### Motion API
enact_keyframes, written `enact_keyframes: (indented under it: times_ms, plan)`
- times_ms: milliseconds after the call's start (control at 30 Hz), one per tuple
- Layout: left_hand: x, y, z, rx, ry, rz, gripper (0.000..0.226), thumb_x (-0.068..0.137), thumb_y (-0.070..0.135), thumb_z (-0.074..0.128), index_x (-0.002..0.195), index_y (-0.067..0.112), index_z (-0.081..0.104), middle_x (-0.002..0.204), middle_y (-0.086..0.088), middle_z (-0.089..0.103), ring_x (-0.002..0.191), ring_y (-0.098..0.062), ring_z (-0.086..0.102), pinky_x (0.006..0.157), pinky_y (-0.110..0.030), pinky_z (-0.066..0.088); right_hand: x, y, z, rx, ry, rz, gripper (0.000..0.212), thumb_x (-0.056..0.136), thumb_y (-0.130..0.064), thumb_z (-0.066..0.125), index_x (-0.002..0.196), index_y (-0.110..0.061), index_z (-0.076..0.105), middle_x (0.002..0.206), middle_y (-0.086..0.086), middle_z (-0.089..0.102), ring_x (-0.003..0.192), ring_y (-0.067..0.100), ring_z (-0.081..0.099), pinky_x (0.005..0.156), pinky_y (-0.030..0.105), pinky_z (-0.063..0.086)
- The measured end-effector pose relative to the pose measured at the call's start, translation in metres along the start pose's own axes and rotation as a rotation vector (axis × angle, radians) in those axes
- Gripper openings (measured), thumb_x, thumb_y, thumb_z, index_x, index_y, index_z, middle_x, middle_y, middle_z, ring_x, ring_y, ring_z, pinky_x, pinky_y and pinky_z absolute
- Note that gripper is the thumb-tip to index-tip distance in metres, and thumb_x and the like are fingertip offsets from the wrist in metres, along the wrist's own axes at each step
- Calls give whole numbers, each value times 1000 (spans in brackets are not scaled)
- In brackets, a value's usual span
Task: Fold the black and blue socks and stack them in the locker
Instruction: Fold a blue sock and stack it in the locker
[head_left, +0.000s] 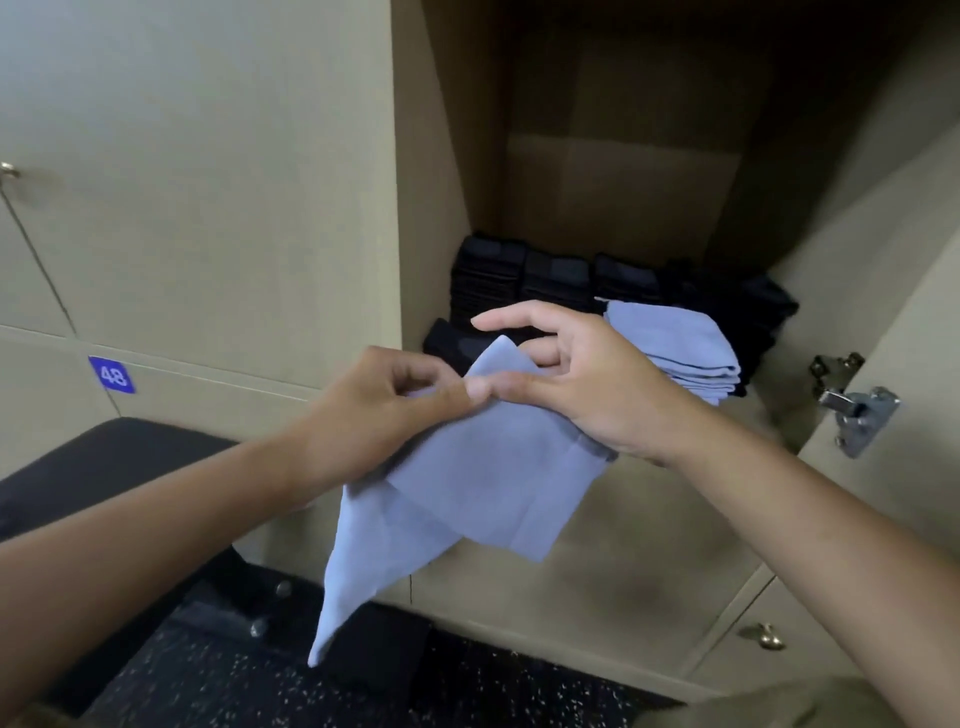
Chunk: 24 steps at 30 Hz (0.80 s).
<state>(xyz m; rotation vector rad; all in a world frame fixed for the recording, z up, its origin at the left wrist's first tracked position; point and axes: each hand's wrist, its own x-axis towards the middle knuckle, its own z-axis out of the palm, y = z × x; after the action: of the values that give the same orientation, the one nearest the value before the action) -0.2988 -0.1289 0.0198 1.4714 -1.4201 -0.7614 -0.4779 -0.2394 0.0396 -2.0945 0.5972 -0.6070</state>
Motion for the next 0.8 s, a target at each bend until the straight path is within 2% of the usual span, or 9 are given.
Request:
enact_keyframes:
  times_ms: [100, 233, 300, 433, 533, 600, 700, 800]
  plan:
    - [7, -6, 2, -6, 47, -11, 26, 84, 36, 78, 73, 13, 73, 75, -5, 75, 67, -15, 70, 62, -25, 53, 2, 7, -1, 11, 40, 59, 45, 90, -27, 76, 131, -32, 59, 93, 2, 78, 89, 21, 76, 92, 54, 57]
    - [16, -16, 6, -143, 118, -54, 26, 80, 33, 81, 74, 9, 72, 80, -11, 76, 69, -21, 72, 65, -34, 56, 0, 17, -4, 6, 125, 160, 43, 89, -33, 77, 128, -32, 59, 90, 0, 78, 84, 18, 76, 87, 48, 60]
    - [20, -20, 9, -204, 142, -78, 26, 80, 33, 81, 75, 8, 72, 81, -13, 76, 70, -23, 72, 68, -38, 57, -2, 24, -5, 66, 154, 227, 45, 87, -32, 78, 128, -33, 59, 94, -1, 78, 87, 18, 76, 88, 45, 60]
    - [27, -27, 13, -253, 263, -83, 25, 83, 32, 80, 77, 9, 74, 78, -10, 76, 66, -19, 71, 61, -29, 57, -6, 41, 1, 298, 209, 332, 56, 82, -24, 84, 131, -36, 59, 110, 4, 76, 103, 23, 73, 100, 47, 53]
    - [30, -30, 14, -301, 320, -89, 22, 86, 34, 78, 78, 13, 76, 78, -4, 78, 71, -18, 74, 63, -28, 57, -8, 44, 5, 517, 301, 368, 61, 84, -9, 78, 134, -34, 53, 113, 8, 75, 98, 22, 74, 86, 40, 57]
    - [32, -33, 15, -321, 359, -98, 23, 86, 36, 78, 78, 15, 76, 77, 0, 78, 71, -14, 74, 63, -24, 54, -9, 42, 9, 664, 355, 366, 61, 87, -4, 72, 134, -35, 48, 113, 12, 75, 93, 23, 73, 84, 40, 58]
    - [36, -33, 13, -342, 425, -106, 23, 85, 37, 79, 78, 16, 76, 77, 1, 77, 72, -13, 74, 64, -25, 55, -10, 38, 20, 761, 379, 340, 54, 92, -4, 66, 132, -33, 45, 123, 16, 71, 96, 27, 69, 94, 48, 54]
    - [40, -36, 11, -345, 467, -119, 24, 84, 37, 80, 79, 14, 76, 78, -2, 77, 77, -20, 75, 73, -35, 61, -10, 35, 29, 634, 351, 311, 33, 97, -12, 64, 119, -32, 49, 121, 14, 71, 100, 29, 69, 95, 52, 52]
